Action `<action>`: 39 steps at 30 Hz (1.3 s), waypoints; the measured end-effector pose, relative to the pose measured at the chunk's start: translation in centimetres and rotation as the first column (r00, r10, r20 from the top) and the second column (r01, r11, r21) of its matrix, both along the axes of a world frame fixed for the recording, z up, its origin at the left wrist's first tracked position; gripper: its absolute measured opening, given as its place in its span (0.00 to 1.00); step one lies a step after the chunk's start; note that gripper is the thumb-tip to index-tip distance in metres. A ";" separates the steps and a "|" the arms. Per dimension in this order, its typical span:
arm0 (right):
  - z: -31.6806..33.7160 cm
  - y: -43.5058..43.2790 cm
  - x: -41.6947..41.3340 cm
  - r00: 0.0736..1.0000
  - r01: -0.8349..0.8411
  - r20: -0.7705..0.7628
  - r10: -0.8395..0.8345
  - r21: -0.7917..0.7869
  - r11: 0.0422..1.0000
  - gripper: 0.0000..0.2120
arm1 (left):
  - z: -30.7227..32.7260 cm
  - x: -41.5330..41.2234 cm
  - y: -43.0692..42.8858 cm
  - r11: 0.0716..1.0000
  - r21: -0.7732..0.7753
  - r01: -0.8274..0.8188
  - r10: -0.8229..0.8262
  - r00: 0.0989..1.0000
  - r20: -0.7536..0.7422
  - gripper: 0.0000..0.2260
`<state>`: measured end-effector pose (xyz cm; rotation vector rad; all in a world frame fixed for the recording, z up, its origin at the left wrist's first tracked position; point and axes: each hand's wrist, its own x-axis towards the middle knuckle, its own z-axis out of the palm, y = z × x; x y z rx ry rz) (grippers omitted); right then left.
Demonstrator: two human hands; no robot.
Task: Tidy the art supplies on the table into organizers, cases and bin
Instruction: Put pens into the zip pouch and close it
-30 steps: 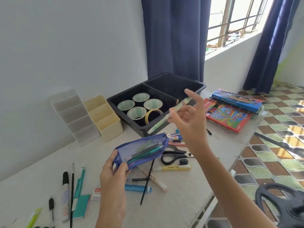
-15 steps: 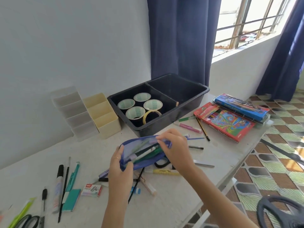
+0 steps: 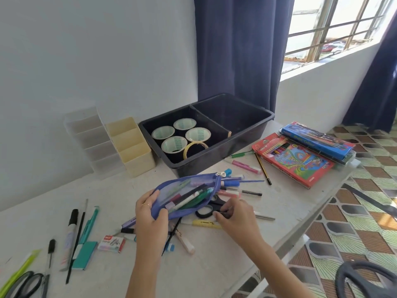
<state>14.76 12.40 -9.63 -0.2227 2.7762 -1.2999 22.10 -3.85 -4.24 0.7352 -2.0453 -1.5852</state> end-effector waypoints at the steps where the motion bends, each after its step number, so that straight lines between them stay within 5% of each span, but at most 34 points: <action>1: 0.1 0.0 0.0 1.000 0.001 -0.023 -0.001 -0.008 1.000 0.09 | -0.2 0.0 0.2 1.000 -0.006 0.003 -0.004 1.000 -0.014 0.19; 8: 4.1 -0.8 0.7 0.890 0.013 -0.413 -0.194 -0.401 0.916 0.07 | -0.9 0.3 1.3 1.000 0.015 -0.007 0.008 0.995 -0.101 0.19; 13: 6.2 -2.9 0.8 0.792 -0.216 -0.608 -0.052 -0.360 0.908 0.06 | -1.1 0.3 2.2 1.000 0.011 -0.010 0.011 0.993 -0.122 0.20; 18: 4.0 -4.0 0.4 0.831 -0.385 -0.475 0.289 -0.116 0.916 0.10 | -1.0 0.4 2.7 0.999 0.044 -0.023 0.029 0.990 -0.136 0.20; 22: 3.3 -2.4 -0.4 0.827 -0.296 -0.554 0.097 -0.283 0.912 0.06 | -1.0 0.7 2.1 0.992 0.120 -0.037 0.058 0.983 -0.175 0.20; 26: 2.5 -0.1 -3.9 0.878 -0.078 -0.466 -0.110 -0.367 0.927 0.05 | -1.0 1.0 1.6 0.984 0.155 -0.083 0.112 0.976 -0.189 0.21; 31: 0.4 2.1 -9.5 0.964 0.056 -0.255 -0.082 -0.105 0.993 0.05 | -1.1 1.3 0.9 0.972 0.185 -0.148 0.183 0.965 -0.190 0.21; 39: -0.1 0.5 -13.2 0.985 -0.077 -0.129 0.114 0.259 0.963 0.17 | -0.8 0.9 2.1 0.962 0.223 -0.157 0.207 0.953 -0.222 0.21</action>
